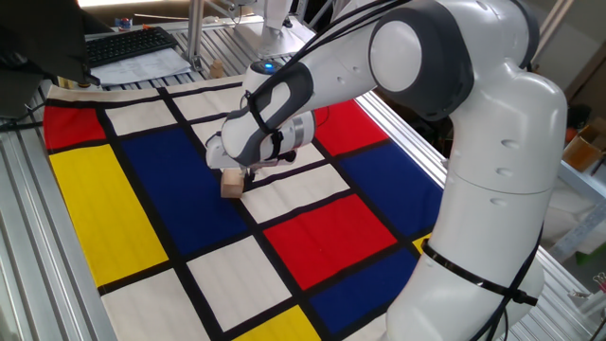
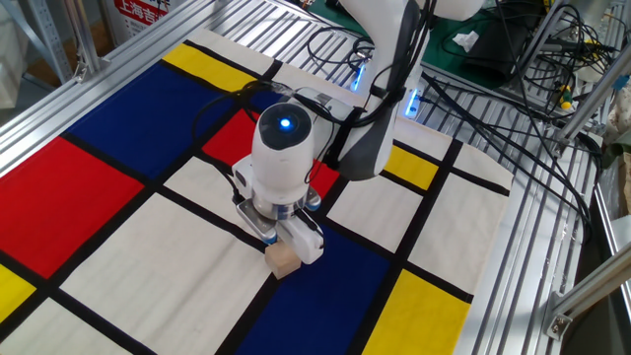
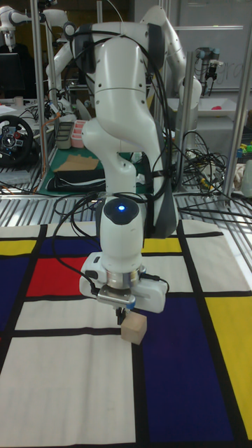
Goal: Approach and touch the side of the small block
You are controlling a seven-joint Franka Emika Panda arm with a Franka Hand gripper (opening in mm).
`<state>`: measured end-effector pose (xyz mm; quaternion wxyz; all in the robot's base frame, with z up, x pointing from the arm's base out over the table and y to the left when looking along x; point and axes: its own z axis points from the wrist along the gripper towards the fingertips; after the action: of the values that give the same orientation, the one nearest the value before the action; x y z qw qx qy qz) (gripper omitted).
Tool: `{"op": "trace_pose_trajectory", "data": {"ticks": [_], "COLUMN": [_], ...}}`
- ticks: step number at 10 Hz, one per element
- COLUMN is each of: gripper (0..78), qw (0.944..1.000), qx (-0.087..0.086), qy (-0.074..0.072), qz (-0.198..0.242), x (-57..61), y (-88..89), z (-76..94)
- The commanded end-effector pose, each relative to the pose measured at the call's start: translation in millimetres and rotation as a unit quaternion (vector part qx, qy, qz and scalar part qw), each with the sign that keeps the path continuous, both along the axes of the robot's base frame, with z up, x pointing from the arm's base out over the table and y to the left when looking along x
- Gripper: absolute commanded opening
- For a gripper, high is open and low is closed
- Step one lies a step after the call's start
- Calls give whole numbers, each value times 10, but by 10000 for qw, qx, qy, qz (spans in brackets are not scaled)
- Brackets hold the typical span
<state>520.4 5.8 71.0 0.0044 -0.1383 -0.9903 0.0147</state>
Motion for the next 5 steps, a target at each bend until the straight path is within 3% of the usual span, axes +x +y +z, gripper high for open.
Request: {"op": "trace_pose_trajectory", "data": {"ticks": [1,5], "gripper": [0,0], "qw": [9998,9990], "qx": [210,431], "qy": [-50,-69], "qz": [-30,-113], "x": [12,12], "y": [-2,-1], "z": [15,16]}}
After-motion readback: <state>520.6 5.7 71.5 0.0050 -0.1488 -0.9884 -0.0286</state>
